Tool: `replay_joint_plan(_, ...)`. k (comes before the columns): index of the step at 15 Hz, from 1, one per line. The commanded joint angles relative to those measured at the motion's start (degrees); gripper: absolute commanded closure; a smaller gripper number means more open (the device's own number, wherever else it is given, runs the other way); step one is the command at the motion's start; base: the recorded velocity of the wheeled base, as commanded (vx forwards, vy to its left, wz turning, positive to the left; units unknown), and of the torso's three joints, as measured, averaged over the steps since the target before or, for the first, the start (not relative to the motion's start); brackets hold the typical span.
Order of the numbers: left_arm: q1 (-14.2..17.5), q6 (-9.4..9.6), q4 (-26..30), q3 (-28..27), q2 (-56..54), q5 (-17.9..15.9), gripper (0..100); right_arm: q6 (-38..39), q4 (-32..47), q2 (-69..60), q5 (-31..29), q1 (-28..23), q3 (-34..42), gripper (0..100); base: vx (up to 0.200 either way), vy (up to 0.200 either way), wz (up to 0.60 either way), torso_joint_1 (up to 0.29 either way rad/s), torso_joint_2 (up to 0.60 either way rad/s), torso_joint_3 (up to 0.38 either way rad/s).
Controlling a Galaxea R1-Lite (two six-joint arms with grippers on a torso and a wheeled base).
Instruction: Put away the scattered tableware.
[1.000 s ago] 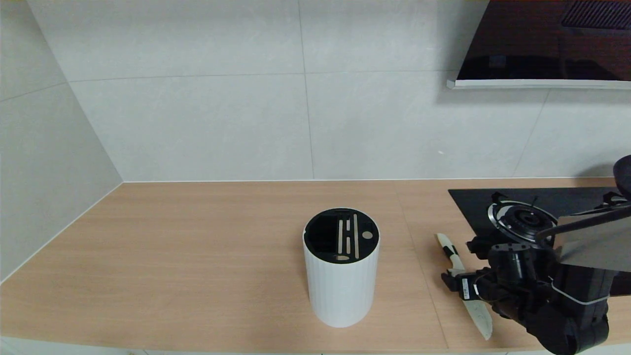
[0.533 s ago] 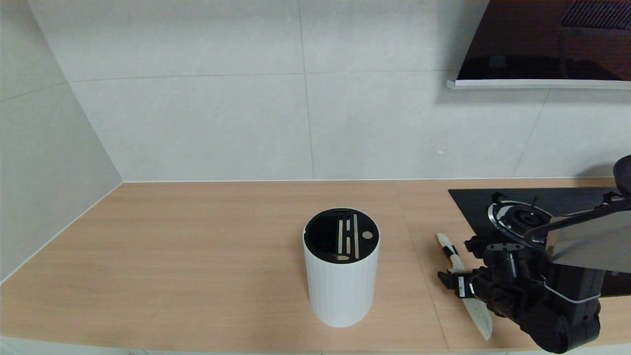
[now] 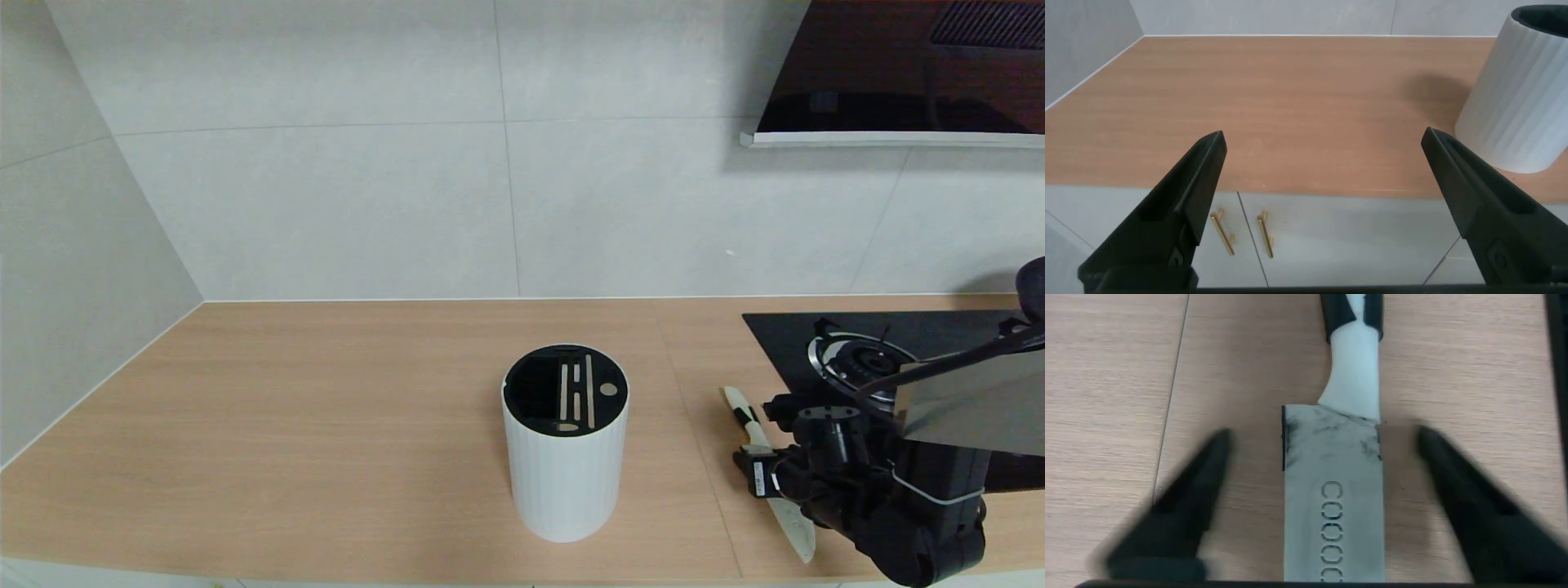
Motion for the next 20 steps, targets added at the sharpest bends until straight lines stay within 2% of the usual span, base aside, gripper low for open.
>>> replay_joint_plan(1,0.0,0.01,0.0,0.0,0.0,0.0,0,-0.1,0.1,0.5,0.0,0.0,-0.1,100,0.000,0.000,0.00,0.000,0.00,0.000)
replay_joint_plan(11,0.0,0.01,0.1,0.0,0.0,0.0,0,-0.1,-0.2,0.6,-0.2,0.0,-0.3,100,0.000,0.000,0.00,0.000,0.00,0.000)
replay_joint_plan(20,0.0,0.01,0.1,0.0,0.0,0.0,0,0.1,-0.2,-9.0,-0.9,0.0,1.3,100,0.000,0.000,0.00,0.000,0.00,0.000)
